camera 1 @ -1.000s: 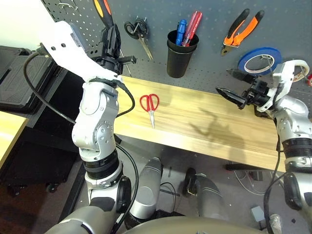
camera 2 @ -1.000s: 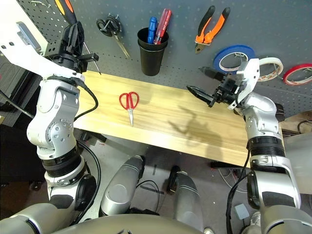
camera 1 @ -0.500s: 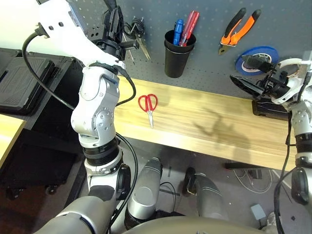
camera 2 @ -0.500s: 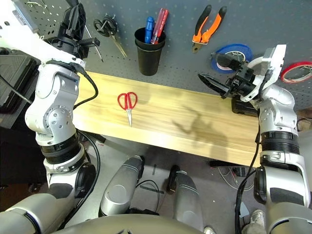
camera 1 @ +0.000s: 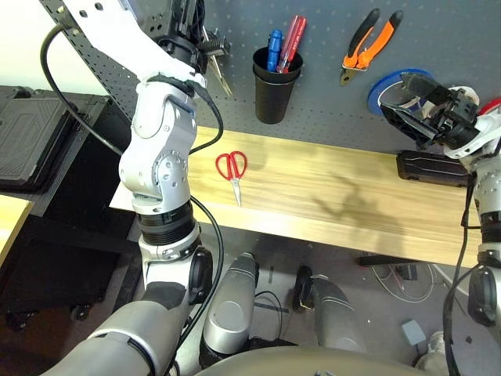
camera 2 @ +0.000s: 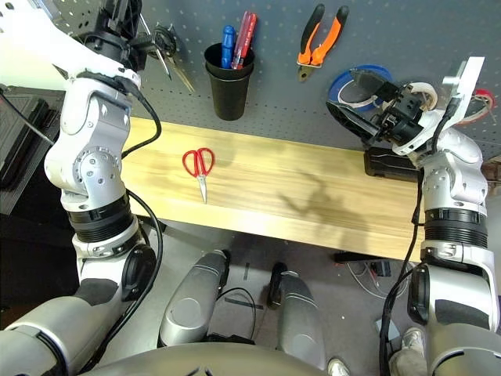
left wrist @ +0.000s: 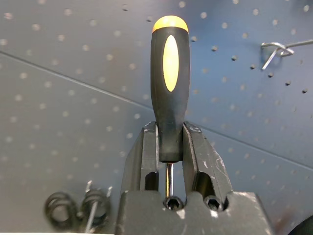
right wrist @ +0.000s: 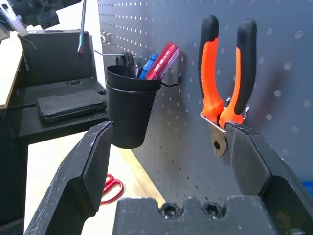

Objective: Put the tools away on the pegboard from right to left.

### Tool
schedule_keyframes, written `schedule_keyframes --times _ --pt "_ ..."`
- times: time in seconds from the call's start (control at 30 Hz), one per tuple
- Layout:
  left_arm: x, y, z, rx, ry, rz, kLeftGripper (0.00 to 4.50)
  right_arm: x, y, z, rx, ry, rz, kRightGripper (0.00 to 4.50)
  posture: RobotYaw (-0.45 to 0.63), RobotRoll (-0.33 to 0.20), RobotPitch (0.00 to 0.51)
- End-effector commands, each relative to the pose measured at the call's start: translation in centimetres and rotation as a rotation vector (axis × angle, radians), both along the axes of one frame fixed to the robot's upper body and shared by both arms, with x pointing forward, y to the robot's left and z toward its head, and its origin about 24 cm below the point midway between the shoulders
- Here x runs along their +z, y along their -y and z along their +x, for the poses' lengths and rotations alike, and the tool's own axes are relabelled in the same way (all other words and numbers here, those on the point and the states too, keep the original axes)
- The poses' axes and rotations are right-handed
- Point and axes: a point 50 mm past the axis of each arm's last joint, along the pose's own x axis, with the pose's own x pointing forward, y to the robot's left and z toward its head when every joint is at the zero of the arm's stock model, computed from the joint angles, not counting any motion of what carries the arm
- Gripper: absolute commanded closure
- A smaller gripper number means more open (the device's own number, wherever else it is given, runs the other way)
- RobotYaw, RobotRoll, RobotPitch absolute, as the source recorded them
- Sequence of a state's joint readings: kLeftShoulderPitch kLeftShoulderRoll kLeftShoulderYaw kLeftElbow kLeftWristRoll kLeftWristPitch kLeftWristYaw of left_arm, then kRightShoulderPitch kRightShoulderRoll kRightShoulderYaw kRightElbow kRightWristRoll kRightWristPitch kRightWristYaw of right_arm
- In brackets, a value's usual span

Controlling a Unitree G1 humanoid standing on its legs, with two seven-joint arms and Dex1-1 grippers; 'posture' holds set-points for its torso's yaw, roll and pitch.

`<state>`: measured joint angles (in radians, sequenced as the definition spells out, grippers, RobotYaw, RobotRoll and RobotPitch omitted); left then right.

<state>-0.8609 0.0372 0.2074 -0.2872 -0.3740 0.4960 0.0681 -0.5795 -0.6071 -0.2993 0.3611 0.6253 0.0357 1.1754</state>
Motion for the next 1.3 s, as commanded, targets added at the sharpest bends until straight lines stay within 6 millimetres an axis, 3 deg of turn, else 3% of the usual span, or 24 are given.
schedule_keyframes --times 0.03,0.37,0.8,1.3 --pt "0.8 0.9 0.3 -0.041 0.033 -0.014 3.99 0.4 0.3 -0.4 -0.016 0.018 0.020 0.00 0.23 0.000 0.185" --pt "2.3 2.5 2.4 -0.058 0.076 -0.029 3.99 0.2 -0.9 -0.2 -0.018 0.020 0.025 0.00 0.21 0.000 0.181" --pt "-0.6 4.0 4.9 -0.048 -0.008 0.089 3.99 -0.1 -1.3 -0.3 -0.039 0.027 0.032 0.00 0.19 0.000 0.187" --pt "-2.1 3.7 5.3 0.011 -0.058 0.149 3.99 -0.6 -1.4 -0.1 -0.052 0.030 0.020 0.00 0.19 0.000 0.190"
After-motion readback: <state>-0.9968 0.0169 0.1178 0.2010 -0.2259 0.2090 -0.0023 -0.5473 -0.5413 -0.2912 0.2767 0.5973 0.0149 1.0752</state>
